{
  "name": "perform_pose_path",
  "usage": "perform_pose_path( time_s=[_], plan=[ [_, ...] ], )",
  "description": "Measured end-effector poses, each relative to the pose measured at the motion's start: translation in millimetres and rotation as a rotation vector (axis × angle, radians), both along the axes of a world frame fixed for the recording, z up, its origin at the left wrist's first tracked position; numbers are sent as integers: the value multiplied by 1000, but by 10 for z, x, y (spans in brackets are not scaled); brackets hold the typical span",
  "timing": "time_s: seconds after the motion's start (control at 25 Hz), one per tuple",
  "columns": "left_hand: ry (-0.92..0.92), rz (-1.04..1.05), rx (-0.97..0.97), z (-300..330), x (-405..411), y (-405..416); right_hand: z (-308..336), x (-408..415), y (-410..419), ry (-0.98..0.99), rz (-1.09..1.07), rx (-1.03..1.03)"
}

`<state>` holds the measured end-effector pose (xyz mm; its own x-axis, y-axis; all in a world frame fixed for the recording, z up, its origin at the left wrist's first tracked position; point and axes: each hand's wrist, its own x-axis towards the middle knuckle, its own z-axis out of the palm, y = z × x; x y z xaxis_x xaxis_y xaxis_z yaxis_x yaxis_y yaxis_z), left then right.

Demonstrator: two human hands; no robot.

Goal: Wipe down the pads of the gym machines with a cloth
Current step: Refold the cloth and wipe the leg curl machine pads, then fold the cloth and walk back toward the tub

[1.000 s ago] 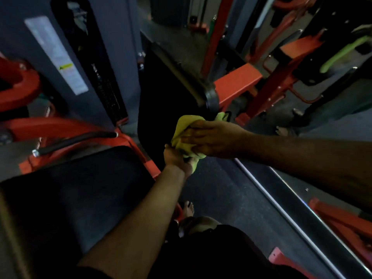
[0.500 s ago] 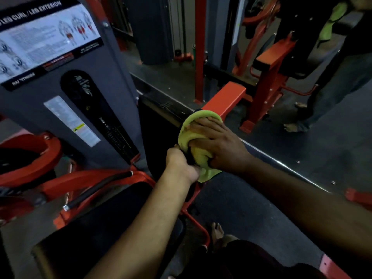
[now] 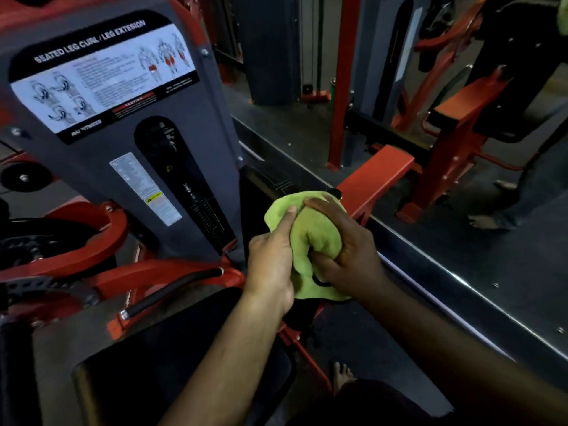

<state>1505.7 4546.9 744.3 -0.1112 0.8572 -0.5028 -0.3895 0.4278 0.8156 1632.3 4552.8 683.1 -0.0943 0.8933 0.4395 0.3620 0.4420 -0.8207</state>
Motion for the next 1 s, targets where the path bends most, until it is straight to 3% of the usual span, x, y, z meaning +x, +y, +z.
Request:
perform_pose_path(
  time_s=[0.2, 0.36, 0.52, 0.68, 0.84, 1.0],
  plan=[
    [283, 210, 221, -167, -108, 544, 324, -295, 450, -54, -92, -82],
    [424, 377, 254, -317, -331, 1126, 509, -540, 986, -220, -98, -192],
    [488, 540, 196, -285, -659, 1497, 652, -936, 1486, -259, 22, -285],
    [524, 681, 303, -196, -944, 1215, 545, -1265, 1349, 69, 225, -169],
    [370, 772, 403, -47, -1277, 338, 349, -1690, 706, 442, 526, -332],
    [213, 821, 539, 128, -1393, -683, 421, -2015, -58, 665, 779, -516]
  ],
)
